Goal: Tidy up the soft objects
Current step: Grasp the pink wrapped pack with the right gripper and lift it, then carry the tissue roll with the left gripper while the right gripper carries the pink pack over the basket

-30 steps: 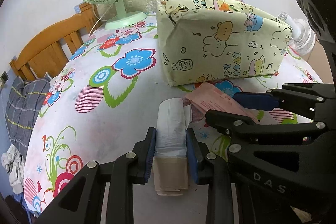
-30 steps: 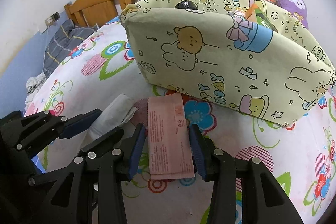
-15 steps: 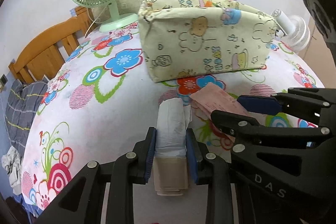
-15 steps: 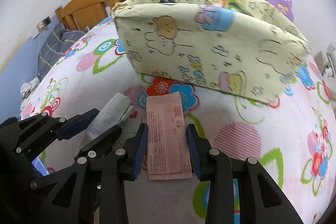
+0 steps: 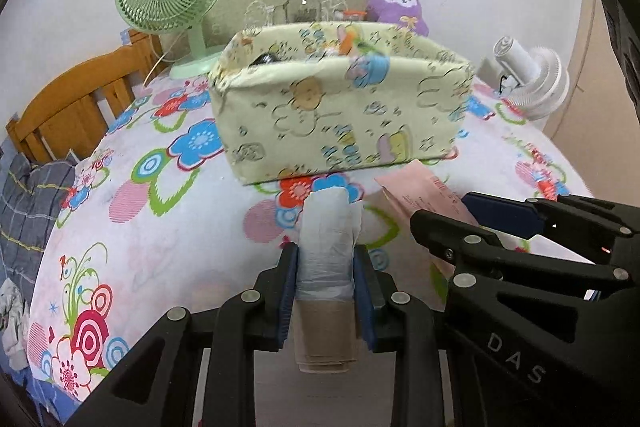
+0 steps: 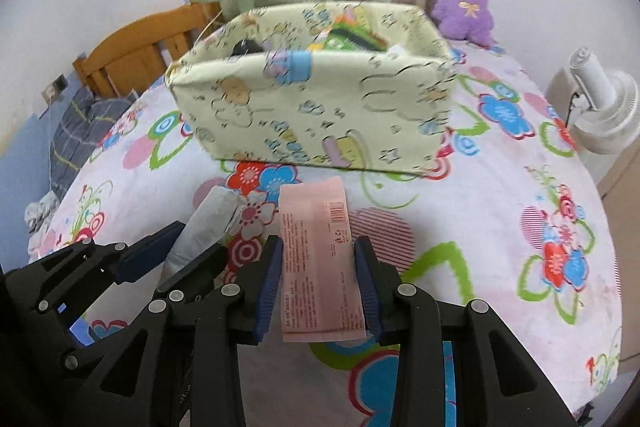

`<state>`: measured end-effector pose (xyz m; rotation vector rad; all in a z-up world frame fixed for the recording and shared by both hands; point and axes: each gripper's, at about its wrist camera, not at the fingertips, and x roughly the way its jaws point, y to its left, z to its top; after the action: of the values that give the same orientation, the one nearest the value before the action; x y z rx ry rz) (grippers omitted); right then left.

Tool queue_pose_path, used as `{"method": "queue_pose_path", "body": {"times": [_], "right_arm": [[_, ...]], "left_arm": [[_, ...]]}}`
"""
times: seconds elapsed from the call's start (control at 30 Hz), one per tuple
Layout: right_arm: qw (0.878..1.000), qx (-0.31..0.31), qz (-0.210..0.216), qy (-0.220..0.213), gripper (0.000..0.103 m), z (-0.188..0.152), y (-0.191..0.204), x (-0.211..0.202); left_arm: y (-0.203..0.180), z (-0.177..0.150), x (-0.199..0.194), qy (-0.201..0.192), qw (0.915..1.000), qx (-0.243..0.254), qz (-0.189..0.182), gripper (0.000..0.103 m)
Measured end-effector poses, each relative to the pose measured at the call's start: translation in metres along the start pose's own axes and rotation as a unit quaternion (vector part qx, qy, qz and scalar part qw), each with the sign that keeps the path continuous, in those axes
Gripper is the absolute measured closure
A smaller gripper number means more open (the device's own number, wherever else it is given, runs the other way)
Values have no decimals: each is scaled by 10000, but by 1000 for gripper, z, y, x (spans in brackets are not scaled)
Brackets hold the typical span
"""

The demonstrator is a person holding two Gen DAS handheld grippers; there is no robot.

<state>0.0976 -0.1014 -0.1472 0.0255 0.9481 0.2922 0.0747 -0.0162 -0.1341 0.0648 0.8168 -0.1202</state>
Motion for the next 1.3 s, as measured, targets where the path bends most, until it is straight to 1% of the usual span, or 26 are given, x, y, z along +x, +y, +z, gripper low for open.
{"method": "queue_pose_path", "body": {"times": [0.23, 0.43, 0.7, 0.9, 1.03, 1.3], "right_arm": [[9996, 105, -81, -232, 64, 4, -8, -23], [9981, 202, -164, -553, 64, 8, -14, -52], [9946, 406, -250, -922, 64, 15, -25, -91], [9913, 430, -273, -1215, 64, 22, -24, -116], [9883, 392, -353, -1430, 64, 27, -20, -135], [9831, 395, -358, -1752, 64, 35, -15, -162]], "left_arm": [[-9, 10, -18, -200, 9998, -19, -50, 76], [-14, 21, -38, -445, 9990, -4, -3, 77], [-26, 38, -68, -782, 9969, 118, -55, 76], [-30, 50, -90, -1005, 9948, 145, -47, 76], [-29, 58, -102, -1104, 9937, 148, -116, 76], [-31, 69, -128, -1419, 9897, 185, -49, 76]]}}
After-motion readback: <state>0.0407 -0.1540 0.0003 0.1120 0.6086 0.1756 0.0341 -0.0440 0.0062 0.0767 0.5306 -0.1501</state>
